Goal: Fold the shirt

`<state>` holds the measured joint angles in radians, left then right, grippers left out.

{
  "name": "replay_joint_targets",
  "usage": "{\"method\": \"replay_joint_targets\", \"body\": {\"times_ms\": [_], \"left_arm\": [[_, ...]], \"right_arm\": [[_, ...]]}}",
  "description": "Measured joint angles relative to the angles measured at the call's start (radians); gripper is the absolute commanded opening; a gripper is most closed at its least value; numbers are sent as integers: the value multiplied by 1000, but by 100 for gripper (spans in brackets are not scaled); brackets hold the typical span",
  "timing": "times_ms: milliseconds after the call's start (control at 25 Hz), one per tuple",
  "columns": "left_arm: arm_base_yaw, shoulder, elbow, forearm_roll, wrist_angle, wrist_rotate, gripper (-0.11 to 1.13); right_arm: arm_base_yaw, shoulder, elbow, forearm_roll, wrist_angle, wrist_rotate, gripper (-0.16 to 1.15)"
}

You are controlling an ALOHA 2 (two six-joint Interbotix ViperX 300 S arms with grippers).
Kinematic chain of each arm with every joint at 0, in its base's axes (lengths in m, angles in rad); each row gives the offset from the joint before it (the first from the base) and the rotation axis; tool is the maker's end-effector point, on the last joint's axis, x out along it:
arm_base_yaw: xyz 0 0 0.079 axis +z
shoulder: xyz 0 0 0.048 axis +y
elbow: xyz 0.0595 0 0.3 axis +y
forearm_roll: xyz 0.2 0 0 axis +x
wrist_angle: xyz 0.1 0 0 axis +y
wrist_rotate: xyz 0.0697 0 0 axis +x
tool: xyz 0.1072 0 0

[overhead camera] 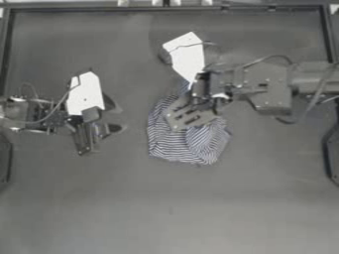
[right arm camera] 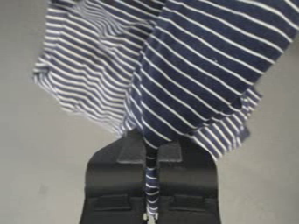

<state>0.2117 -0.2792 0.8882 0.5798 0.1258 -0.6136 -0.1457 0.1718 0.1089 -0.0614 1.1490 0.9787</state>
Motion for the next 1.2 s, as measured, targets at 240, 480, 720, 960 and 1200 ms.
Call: {"method": "replay_joint_targets", "body": {"times_ms": [240,480,720,960,1200], "left_arm": [[0,-44,31,-12,5,0,81],[0,-83,69,-35,5,0,81],[0,-106,92,-46,5,0,81],[0,-106,92,-48,5,0,81],[0,-106,95,-49,5,0,81]], "right_arm": [[3,69,-71,29,3,-28,7],[6,127,-127,41,0,-44,7],[6,156,-133,32,-34,-60,26],[8,161,-133,25,-103,-103,104],[14,155,-132,14,-132,-97,95]]}}
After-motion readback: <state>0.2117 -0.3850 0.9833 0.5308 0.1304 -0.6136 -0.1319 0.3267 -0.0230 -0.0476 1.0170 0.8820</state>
